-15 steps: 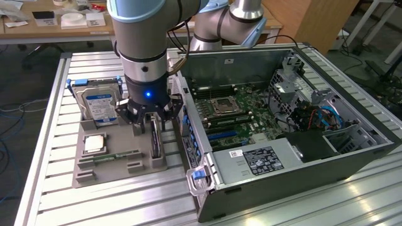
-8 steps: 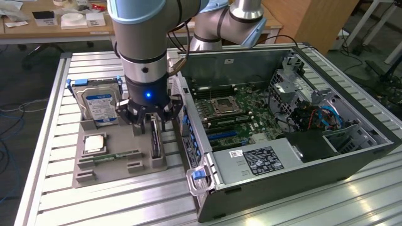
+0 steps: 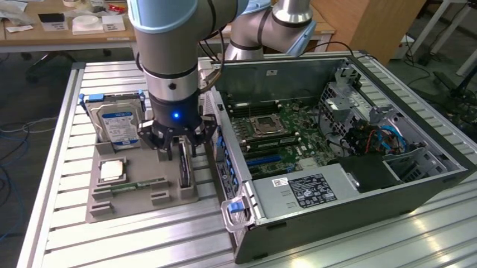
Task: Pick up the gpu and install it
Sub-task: 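Pick up the gpu and move the gpu toward the slot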
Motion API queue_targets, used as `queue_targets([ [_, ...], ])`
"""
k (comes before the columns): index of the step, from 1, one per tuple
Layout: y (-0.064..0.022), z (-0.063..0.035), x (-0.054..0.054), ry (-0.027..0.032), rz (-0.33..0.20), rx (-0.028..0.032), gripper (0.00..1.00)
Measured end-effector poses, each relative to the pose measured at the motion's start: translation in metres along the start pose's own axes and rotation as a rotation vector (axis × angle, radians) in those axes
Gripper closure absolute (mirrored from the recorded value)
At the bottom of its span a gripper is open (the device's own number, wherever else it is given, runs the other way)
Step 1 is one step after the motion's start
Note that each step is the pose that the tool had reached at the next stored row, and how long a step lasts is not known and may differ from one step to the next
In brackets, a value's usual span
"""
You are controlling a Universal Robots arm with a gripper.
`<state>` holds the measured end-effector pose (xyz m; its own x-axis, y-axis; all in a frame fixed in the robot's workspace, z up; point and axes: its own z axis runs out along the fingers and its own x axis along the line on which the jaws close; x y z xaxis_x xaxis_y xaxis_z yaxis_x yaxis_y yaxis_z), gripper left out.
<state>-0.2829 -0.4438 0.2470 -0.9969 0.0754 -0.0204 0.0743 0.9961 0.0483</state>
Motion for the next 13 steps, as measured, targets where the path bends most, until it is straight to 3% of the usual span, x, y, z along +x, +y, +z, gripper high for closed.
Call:
queue_targets([
  [13,-0.0004,0.0073,0.0001,0.0001,0.000,0.0000,0.47],
])
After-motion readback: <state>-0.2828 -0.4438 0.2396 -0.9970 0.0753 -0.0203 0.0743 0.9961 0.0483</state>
